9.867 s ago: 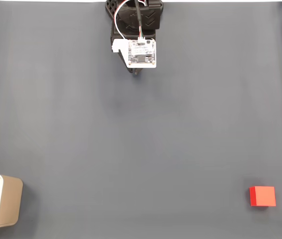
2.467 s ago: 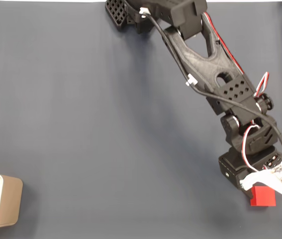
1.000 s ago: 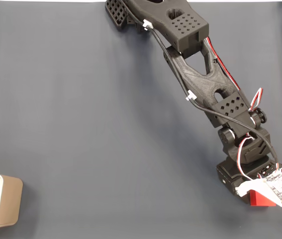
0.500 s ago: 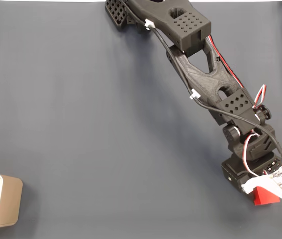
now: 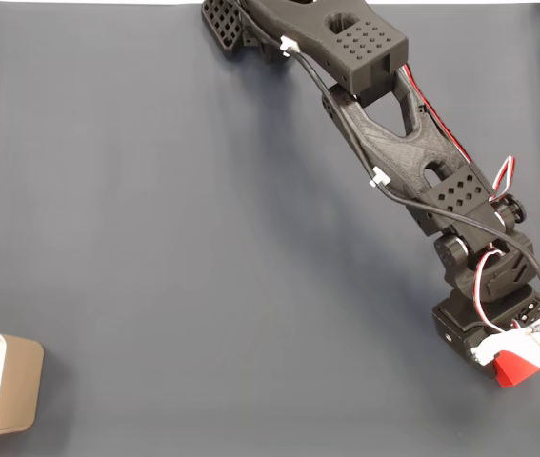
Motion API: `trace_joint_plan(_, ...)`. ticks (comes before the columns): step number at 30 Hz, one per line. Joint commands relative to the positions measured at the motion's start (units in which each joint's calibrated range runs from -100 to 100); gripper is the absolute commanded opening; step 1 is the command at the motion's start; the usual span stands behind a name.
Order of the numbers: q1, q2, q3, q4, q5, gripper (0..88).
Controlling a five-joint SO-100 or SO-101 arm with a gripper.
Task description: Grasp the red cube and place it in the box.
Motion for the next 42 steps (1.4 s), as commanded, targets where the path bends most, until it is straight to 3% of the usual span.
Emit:
trace_joint_plan(1, -0.49, -1.48, -4.01, -1.17, -0.29, 42.2)
trace_joint_plan(5, -0.49, -1.91, -4.01, -1.17, -0.44, 38.4)
trace_joint_plan(22, 0.51, -5.20, -0.45, -1.09, -0.05, 0.0)
trace_joint_plan(32, 0.44, -9.10, 3.84, -0.76, -0.05, 0.0)
trace_joint_plan(42, 2.35, -23.75, 16.16, 1.45, -0.39, 0.0)
